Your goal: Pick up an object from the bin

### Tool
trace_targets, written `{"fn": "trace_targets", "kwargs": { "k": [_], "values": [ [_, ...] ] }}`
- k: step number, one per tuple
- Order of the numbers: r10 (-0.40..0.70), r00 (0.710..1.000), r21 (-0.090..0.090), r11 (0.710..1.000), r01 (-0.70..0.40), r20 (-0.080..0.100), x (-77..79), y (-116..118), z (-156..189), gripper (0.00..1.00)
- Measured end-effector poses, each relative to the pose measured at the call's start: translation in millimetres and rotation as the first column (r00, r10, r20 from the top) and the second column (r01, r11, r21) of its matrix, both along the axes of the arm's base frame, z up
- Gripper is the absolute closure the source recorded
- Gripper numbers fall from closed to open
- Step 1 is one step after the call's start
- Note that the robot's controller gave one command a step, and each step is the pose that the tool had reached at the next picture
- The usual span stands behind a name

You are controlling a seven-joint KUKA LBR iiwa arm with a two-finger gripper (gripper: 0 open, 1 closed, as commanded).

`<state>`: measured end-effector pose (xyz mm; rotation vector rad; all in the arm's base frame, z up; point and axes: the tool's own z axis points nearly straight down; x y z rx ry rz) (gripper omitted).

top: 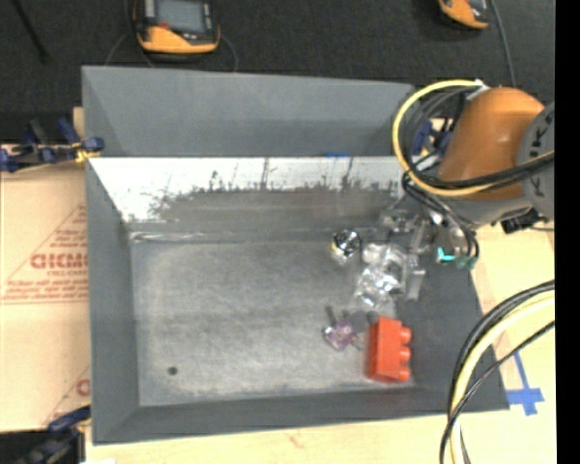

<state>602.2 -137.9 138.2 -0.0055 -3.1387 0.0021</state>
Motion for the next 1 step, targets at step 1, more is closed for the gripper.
{"fn": "trace_targets", "kwargs": {
  "k": [1],
  "values": [
    [0.159,0.987,-0.004,0.987,-0.159,0.022,-35.6,11.4,-28.6,0.0]
  ]
}}
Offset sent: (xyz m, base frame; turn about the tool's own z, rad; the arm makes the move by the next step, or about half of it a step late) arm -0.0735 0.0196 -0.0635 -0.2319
